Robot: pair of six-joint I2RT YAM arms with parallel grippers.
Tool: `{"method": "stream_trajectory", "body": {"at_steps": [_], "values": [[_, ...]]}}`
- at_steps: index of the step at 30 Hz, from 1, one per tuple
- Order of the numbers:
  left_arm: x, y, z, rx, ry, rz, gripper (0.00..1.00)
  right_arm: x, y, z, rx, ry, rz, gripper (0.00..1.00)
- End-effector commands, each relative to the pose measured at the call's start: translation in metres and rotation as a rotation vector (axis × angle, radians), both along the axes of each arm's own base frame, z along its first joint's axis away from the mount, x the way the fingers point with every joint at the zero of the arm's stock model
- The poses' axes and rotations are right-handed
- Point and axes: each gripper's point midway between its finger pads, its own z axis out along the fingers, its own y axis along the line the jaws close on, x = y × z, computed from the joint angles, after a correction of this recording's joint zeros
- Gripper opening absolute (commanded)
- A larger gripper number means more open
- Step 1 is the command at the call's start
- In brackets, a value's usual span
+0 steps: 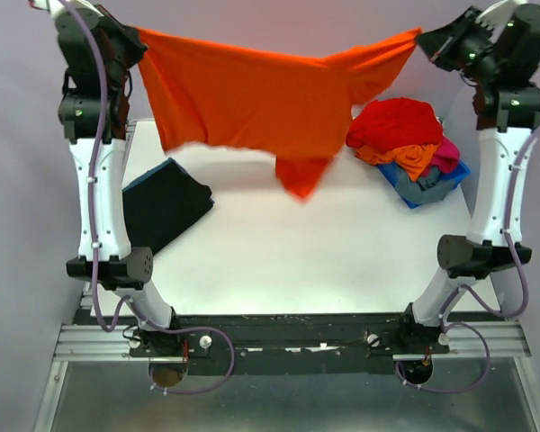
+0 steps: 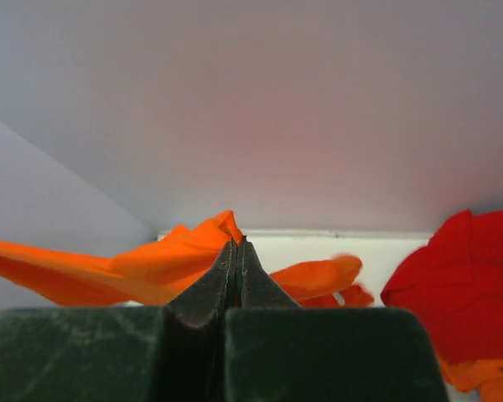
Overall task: Fold and stack the t-shirts
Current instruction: Flatten out the tshirt
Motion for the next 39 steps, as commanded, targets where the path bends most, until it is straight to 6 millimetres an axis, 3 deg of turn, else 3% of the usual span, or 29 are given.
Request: {"method": "stream_trajectory", "body": {"at_steps": [1, 3, 6, 10, 13, 16, 17, 18, 23, 25, 29, 34, 36, 39], "values": [[-0.032, 0.008, 0.055, 0.011, -0.14, 0.028, 0.0, -0.05, -0.009, 0.092, 0.062, -0.247, 0.054, 0.01], [-0.021, 0.003, 0.042, 0.002, -0.126, -0.001, 0.0, -0.047, -0.011, 0.087, 0.08, -0.225, 0.091, 0.01], [0.001, -0.009, -0.008, -0.034, -0.07, -0.068, 0.0, -0.039, -0.015, 0.059, 0.086, -0.158, 0.099, 0.01], [0.01, -0.021, -0.084, -0.117, -0.022, -0.115, 0.0, -0.032, -0.024, -0.013, 0.135, 0.017, 0.085, 0.01], [-0.001, -0.03, -0.14, -0.148, 0.05, -0.144, 0.0, -0.043, -0.033, -0.07, 0.196, 0.136, 0.057, 0.01], [-0.024, -0.034, -0.182, -0.169, 0.106, -0.135, 0.0, -0.066, -0.037, -0.115, 0.235, 0.217, 0.022, 0.01], [-0.038, -0.053, -0.195, -0.179, 0.125, -0.175, 0.0, -0.073, -0.038, -0.134, 0.238, 0.249, 0.013, 0.01], [-0.049, -0.056, -0.205, -0.192, 0.134, -0.157, 0.0, -0.083, -0.037, -0.151, 0.242, 0.276, -0.003, 0.01], [-0.12, -0.089, -0.267, -0.181, 0.224, -0.192, 0.0, -0.135, -0.033, -0.219, 0.26, 0.351, -0.08, 0.01], [-0.148, -0.097, -0.29, -0.195, 0.255, -0.23, 0.0, -0.156, -0.032, -0.238, 0.261, 0.357, -0.115, 0.01], [-0.199, -0.086, -0.332, -0.2, 0.321, -0.218, 0.0, -0.203, -0.038, -0.262, 0.206, 0.377, -0.219, 0.01], [-0.245, -0.065, -0.353, -0.214, 0.352, -0.152, 0.0, -0.261, -0.061, -0.282, 0.101, 0.357, -0.419, 0.01], [-0.253, -0.063, -0.36, -0.239, 0.362, -0.145, 0.0, -0.272, -0.061, -0.281, 0.064, 0.322, -0.422, 0.01], [-0.253, -0.067, -0.375, -0.263, 0.386, -0.152, 0.0, -0.271, -0.053, -0.29, 0.038, 0.349, -0.359, 0.01]]}}
